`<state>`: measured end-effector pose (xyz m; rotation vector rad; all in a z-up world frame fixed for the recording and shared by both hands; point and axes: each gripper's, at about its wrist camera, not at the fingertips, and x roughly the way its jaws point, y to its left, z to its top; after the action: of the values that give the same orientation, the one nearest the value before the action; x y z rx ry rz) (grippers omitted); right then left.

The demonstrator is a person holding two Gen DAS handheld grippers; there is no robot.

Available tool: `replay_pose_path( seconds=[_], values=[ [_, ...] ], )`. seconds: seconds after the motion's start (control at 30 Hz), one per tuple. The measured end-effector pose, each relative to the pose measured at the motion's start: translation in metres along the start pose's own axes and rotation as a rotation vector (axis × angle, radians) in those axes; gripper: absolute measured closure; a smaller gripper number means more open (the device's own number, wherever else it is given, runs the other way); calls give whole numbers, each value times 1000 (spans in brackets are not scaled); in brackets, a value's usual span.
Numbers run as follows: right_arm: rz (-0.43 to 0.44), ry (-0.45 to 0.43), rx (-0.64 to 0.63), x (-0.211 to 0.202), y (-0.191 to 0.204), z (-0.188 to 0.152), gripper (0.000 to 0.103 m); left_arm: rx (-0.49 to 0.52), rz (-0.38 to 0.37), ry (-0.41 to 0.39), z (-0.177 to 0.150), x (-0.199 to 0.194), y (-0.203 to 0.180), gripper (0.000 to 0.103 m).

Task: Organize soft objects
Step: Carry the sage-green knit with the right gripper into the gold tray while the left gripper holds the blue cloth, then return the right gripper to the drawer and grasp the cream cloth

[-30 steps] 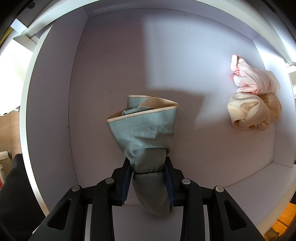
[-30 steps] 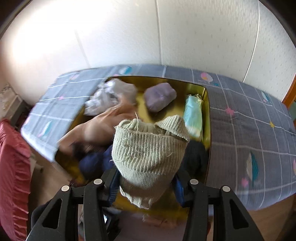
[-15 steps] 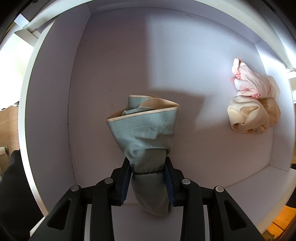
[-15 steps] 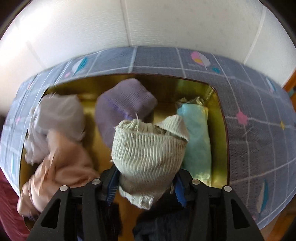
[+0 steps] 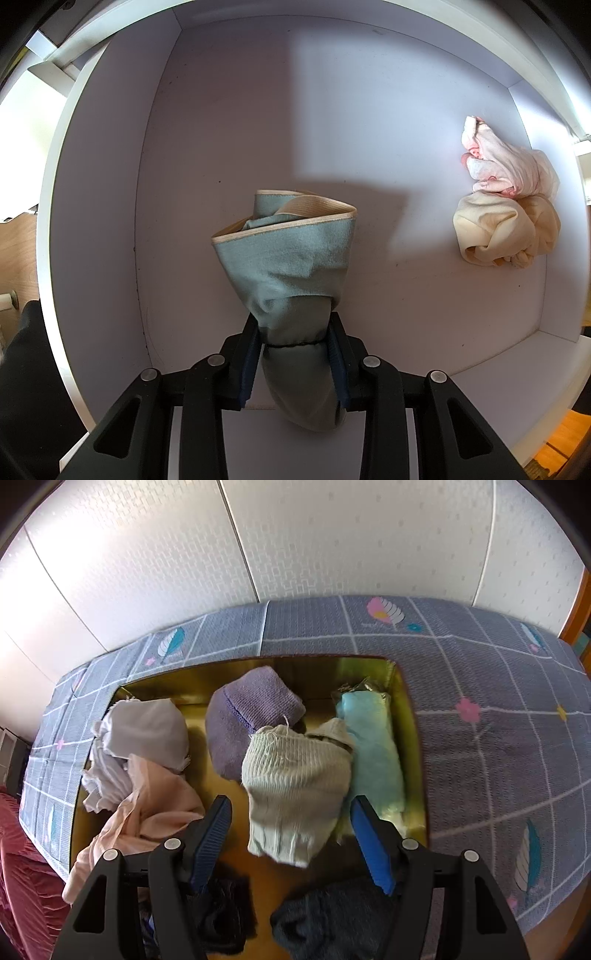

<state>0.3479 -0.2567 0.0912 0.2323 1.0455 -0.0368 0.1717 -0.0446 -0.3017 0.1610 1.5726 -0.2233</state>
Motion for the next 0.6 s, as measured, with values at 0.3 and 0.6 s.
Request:
replay_pose_path(
  seconds=[0.3, 0.6],
  values=[
    [-27, -101, -85, -58, 7, -35, 36, 3, 9, -4, -2, 0, -6, 70],
    [-35, -184, -201, -102, 14, -95, 36, 7, 21, -12, -4, -2, -10, 67]
  ],
)
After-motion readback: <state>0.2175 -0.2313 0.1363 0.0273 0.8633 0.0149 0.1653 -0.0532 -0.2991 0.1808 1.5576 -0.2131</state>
